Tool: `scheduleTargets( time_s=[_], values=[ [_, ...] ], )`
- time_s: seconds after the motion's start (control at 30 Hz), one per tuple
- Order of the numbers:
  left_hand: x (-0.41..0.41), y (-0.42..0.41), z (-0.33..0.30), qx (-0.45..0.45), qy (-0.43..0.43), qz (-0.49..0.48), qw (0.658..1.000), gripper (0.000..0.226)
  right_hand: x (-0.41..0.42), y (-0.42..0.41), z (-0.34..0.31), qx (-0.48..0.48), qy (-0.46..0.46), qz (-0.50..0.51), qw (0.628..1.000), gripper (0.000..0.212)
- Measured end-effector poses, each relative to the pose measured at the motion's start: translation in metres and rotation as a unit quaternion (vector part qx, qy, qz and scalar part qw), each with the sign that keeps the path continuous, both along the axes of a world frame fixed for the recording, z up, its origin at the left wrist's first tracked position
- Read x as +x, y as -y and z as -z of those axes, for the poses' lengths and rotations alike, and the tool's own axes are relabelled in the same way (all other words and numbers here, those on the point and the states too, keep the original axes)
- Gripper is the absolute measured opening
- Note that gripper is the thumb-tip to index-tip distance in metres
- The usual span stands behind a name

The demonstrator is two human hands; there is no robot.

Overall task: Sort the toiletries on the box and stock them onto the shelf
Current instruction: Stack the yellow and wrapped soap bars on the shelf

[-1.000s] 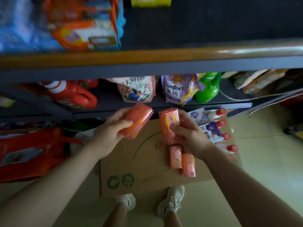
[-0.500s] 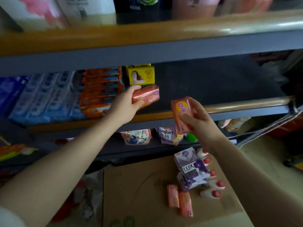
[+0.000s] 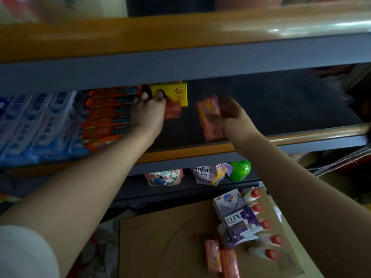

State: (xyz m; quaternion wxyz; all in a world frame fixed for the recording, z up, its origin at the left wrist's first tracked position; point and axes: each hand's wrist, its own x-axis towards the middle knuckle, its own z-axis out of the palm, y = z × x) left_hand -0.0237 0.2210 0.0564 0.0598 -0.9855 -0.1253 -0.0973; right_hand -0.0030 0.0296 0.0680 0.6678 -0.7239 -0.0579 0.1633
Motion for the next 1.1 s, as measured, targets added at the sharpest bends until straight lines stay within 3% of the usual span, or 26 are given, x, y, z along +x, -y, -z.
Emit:
scheduleTargets(
  time_s=[0.1,0.2,0.33,0.47,0.63,0.8,0.97,1.1],
  values=[
    [0.011,0.003,-0.006,0.001,-0.031,-0.015,0.999,0.035,0.004,-0.007,0.005,0.020,-0.013,0.001,1.000,0.030],
    [0.028,-0.001,-0.004,-0.056,-0.033,-0.005,0.998,0.026,0.011,-0.012,0.013,-0.105,0.092,-0.035,0.990,0.029],
    [0.031,-0.018,-0.006,-0.157,-0.018,0.047,0.986,0.025,0.025,-0.026,0.025,-0.320,0.250,-0.080,0.910,0.044],
    [0.001,-0.030,-0.017,-0.179,0.078,0.140,0.971,0.029,0.030,-0.047,0.032,-0.433,0.305,-0.104,0.842,0.048],
    [-0.061,-0.030,-0.021,-0.166,0.137,0.252,0.943,0.023,0.028,-0.075,0.031,-0.389,0.280,-0.049,0.876,0.049],
    [-0.092,-0.023,-0.018,-0.184,0.089,0.263,0.943,0.029,0.021,-0.086,0.033,-0.311,0.242,-0.010,0.919,0.056],
    [-0.106,-0.008,-0.002,-0.186,0.044,0.309,0.932,0.030,-0.004,-0.046,0.020,-0.278,0.313,0.038,0.907,0.025],
    [-0.137,0.028,0.039,-0.280,-0.007,0.282,0.918,0.030,-0.067,0.022,0.030,-0.242,0.295,0.011,0.924,0.009]
  ],
)
